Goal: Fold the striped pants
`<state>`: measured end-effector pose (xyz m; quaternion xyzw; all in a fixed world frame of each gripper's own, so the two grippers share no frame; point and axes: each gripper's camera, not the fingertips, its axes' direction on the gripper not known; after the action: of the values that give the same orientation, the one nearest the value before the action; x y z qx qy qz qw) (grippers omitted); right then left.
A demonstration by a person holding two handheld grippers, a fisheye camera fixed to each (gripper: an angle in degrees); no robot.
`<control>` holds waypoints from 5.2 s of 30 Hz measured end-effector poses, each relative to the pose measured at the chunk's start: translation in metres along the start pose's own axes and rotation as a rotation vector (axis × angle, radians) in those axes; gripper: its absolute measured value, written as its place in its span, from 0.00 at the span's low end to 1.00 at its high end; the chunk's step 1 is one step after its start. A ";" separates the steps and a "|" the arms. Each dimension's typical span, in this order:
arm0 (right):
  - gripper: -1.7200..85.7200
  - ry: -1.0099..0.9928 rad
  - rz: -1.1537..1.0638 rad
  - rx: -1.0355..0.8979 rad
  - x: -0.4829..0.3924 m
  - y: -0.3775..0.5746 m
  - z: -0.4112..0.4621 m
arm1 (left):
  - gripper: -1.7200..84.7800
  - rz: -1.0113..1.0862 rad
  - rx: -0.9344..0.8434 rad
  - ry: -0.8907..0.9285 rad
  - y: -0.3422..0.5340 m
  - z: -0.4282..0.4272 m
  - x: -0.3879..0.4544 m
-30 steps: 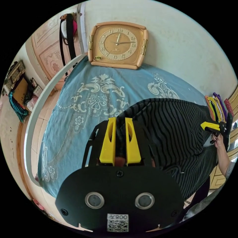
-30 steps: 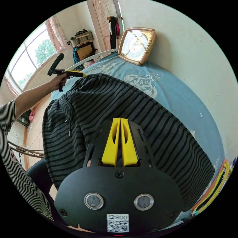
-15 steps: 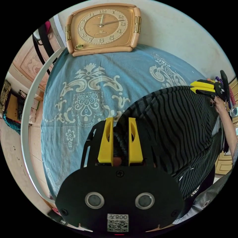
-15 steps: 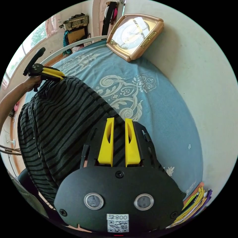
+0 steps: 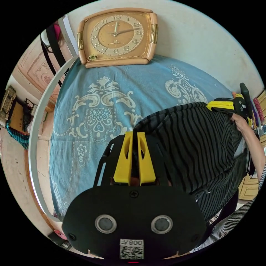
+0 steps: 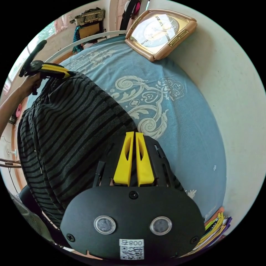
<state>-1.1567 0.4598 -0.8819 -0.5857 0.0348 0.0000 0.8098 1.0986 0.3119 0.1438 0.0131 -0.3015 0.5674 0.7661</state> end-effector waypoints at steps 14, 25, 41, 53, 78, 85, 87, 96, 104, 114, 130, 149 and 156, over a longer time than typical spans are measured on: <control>0.02 -0.028 0.040 0.137 -0.028 0.057 -0.102 | 0.04 0.043 0.156 0.009 0.078 -0.077 0.027; 0.02 -0.084 0.046 0.223 -0.106 0.147 -0.184 | 0.04 0.109 0.181 0.038 0.194 -0.139 0.061; 0.02 -0.166 -0.163 0.077 -0.255 0.207 -0.193 | 0.03 0.219 0.046 -0.085 0.339 -0.155 0.101; 0.02 -0.276 -0.174 -0.051 -0.284 0.211 -0.138 | 0.03 0.326 -0.095 -0.176 0.393 -0.097 0.128; 0.03 -0.401 -0.082 -0.120 -0.251 0.205 -0.080 | 0.02 0.003 -0.006 0.002 0.468 -0.044 0.101; 0.03 -0.472 0.011 -0.109 -0.232 0.209 -0.084 | 0.02 0.046 0.028 0.159 0.480 -0.004 0.148; 0.03 -0.490 0.039 -0.107 -0.227 0.212 -0.088 | 0.02 0.047 -0.101 0.081 0.483 0.035 0.159; 0.02 -0.483 0.193 -0.008 -0.188 0.254 -0.135 | 0.03 -0.061 -0.015 0.126 0.497 0.046 0.157; 0.04 -0.240 0.543 0.001 -0.078 0.291 -0.157 | 0.06 0.133 0.124 0.538 0.466 0.078 0.259; 0.11 -0.159 0.741 -0.093 0.037 0.259 -0.139 | 0.08 0.316 -0.081 0.572 0.390 0.169 0.364; 0.05 -0.264 0.809 -0.128 0.050 0.303 -0.137 | 0.03 0.360 -0.090 0.674 0.391 0.201 0.415; 0.02 -0.401 0.996 0.301 -0.076 0.591 -0.294 | 0.03 0.643 -0.100 0.540 0.446 0.179 0.541; 0.02 -0.341 0.993 0.320 -0.097 0.625 -0.311 | 0.02 0.711 -0.151 0.531 0.466 0.189 0.590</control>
<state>-1.2964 0.3646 -1.5665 -0.3602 0.1750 0.4717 0.7855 0.7078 0.9175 0.4290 -0.2934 -0.1205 0.7556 0.5731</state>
